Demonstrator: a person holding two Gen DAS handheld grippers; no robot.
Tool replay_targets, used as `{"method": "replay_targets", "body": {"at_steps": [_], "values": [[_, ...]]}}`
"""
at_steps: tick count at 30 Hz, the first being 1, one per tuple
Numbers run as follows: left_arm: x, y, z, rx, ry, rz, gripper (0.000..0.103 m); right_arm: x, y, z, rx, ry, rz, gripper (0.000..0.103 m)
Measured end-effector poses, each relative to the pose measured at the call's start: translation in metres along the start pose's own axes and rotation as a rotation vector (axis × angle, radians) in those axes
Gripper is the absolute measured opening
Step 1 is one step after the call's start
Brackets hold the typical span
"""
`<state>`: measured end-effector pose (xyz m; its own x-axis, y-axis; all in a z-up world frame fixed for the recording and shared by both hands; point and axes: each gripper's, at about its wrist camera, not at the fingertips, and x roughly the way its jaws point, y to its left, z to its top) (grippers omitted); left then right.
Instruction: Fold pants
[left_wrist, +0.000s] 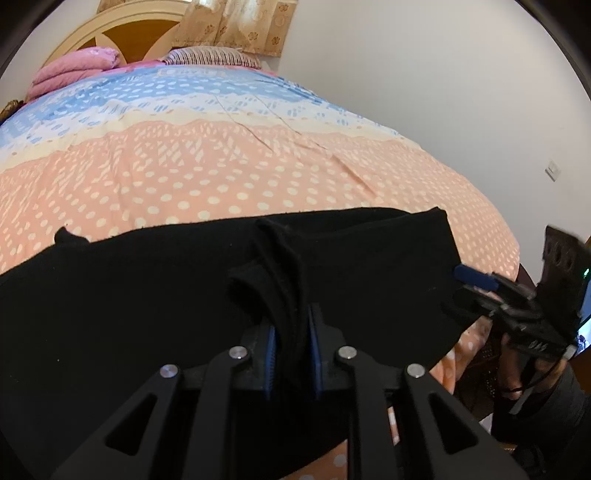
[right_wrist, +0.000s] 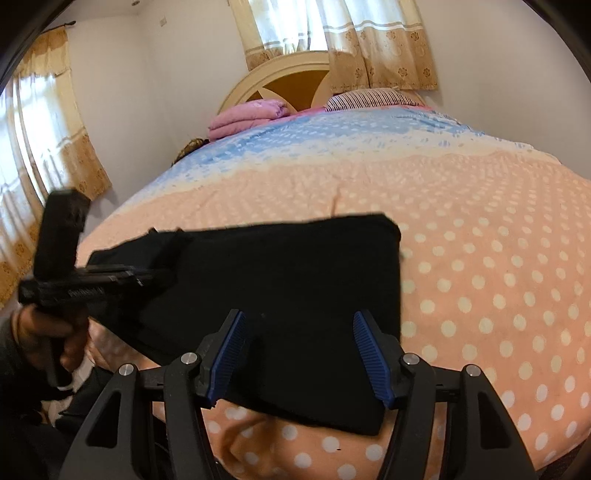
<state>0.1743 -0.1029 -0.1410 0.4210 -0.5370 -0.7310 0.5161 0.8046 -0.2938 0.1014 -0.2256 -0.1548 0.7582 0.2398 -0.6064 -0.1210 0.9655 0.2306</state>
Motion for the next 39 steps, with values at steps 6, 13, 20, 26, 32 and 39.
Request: {"method": "replay_targets", "body": {"at_steps": [6, 13, 20, 26, 32, 39], "values": [[-0.005, -0.001, -0.003, 0.021, -0.014, -0.001, 0.022, 0.006, -0.007, 0.030, 0.057, -0.055, 0.001, 0.063], [-0.014, -0.005, -0.010, 0.034, -0.023, -0.004, 0.045, 0.030, -0.030, 0.044, 0.131, 0.013, -0.009, 0.064], [-0.051, 0.009, -0.020, 0.046, -0.102, 0.095, 0.077, 0.005, 0.029, 0.032, 0.012, -0.028, 0.103, 0.064], [-0.085, 0.054, -0.037, 0.007, -0.126, 0.237, 0.080, 0.029, 0.108, 0.007, -0.198, 0.053, 0.278, 0.064], [-0.120, 0.113, -0.058, -0.076, -0.138, 0.418, 0.089, 0.070, 0.146, -0.018, -0.320, 0.172, 0.261, 0.064], [-0.162, 0.192, -0.083, -0.262, -0.185, 0.603, 0.090, 0.050, 0.134, -0.014, -0.269, 0.122, 0.300, 0.064]]}}
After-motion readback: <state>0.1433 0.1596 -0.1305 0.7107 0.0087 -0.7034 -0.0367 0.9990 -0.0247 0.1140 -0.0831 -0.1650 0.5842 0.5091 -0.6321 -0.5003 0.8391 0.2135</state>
